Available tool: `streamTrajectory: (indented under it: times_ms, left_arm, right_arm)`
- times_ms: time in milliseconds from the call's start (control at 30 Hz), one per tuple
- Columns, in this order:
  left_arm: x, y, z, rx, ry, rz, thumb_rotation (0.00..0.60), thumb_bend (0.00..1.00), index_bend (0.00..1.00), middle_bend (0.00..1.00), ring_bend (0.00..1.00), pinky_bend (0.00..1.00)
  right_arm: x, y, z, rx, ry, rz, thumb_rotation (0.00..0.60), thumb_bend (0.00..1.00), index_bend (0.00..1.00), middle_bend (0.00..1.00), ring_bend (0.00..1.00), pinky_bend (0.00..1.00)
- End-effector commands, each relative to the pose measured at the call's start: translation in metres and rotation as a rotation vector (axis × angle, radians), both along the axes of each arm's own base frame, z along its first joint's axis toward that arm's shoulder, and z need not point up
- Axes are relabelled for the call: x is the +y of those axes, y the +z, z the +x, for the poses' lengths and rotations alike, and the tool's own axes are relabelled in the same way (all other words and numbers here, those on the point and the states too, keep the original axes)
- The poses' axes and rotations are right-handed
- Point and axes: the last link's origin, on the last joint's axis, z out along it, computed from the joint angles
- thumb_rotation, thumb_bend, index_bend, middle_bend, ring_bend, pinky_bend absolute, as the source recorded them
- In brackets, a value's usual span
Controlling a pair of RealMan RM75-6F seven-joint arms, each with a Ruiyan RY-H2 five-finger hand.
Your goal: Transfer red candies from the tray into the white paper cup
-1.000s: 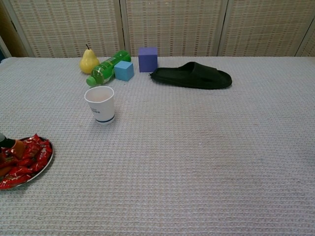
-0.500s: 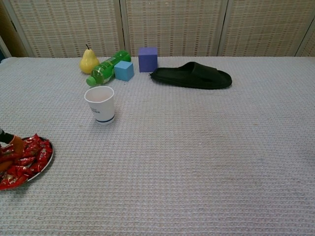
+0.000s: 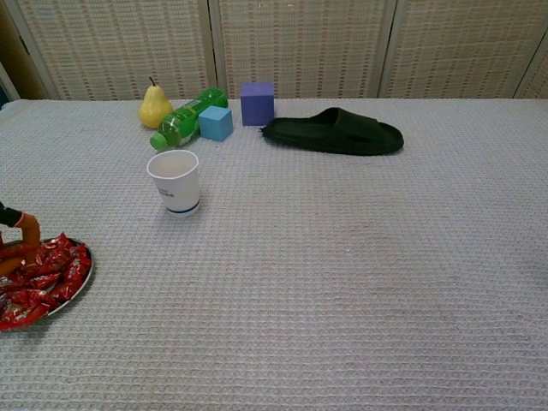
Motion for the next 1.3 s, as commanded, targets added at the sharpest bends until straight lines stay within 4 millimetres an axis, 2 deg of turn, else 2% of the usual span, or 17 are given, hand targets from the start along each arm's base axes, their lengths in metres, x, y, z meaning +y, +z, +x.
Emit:
streamTrajectory:
  times_ms: [33, 233, 433, 633, 967, 1133, 1300]
  left_arm:
    - [0.015, 0.010, 0.021, -0.007, -0.051, 0.019, 0.600, 0.53, 0.59, 1.00, 1.00, 1.00]
    - [0.043, 0.013, 0.070, -0.019, -0.139, 0.011, 0.600, 0.53, 0.58, 1.00, 1.00, 1.00]
    - [0.079, 0.003, 0.119, -0.023, -0.203, 0.004, 0.600, 0.53, 0.58, 1.00, 1.00, 1.00]
    - [0.105, -0.007, 0.152, -0.053, -0.236, 0.007, 0.600, 0.53, 0.58, 1.00, 1.00, 1.00]
    - [0.139, -0.042, 0.163, 0.020, -0.220, -0.022, 0.600, 0.53, 0.56, 1.00, 1.00, 1.00]
    - [0.151, -0.046, 0.159, 0.034, -0.200, -0.005, 0.600, 0.53, 0.56, 1.00, 1.00, 1.00]
    - [0.153, -0.049, 0.152, 0.050, -0.185, -0.015, 0.600, 0.50, 0.45, 1.00, 1.00, 1.00]
  right_arm:
    - [-0.002, 0.001, -0.001, -0.001, -0.006, -0.005, 0.600, 0.00, 0.00, 0.00, 0.00, 0.00]
    - [-0.006, 0.003, -0.003, -0.001, -0.022, -0.023, 0.600, 0.00, 0.00, 0.00, 0.00, 0.00]
    - [-0.010, 0.003, -0.006, 0.002, -0.042, -0.028, 0.600, 0.00, 0.00, 0.00, 0.00, 0.00]
    - [-0.014, 0.004, -0.008, 0.003, -0.061, -0.038, 0.600, 0.00, 0.00, 0.00, 0.00, 0.00]
    - [-0.018, 0.004, -0.011, 0.009, -0.084, -0.037, 0.600, 0.00, 0.00, 0.00, 0.00, 0.00]
    - [-0.018, 0.006, -0.012, 0.007, -0.089, -0.045, 0.600, 0.00, 0.00, 0.00, 0.00, 0.00]
    - [-0.018, 0.007, -0.012, 0.007, -0.090, -0.049, 0.600, 0.00, 0.00, 0.00, 0.00, 0.00]
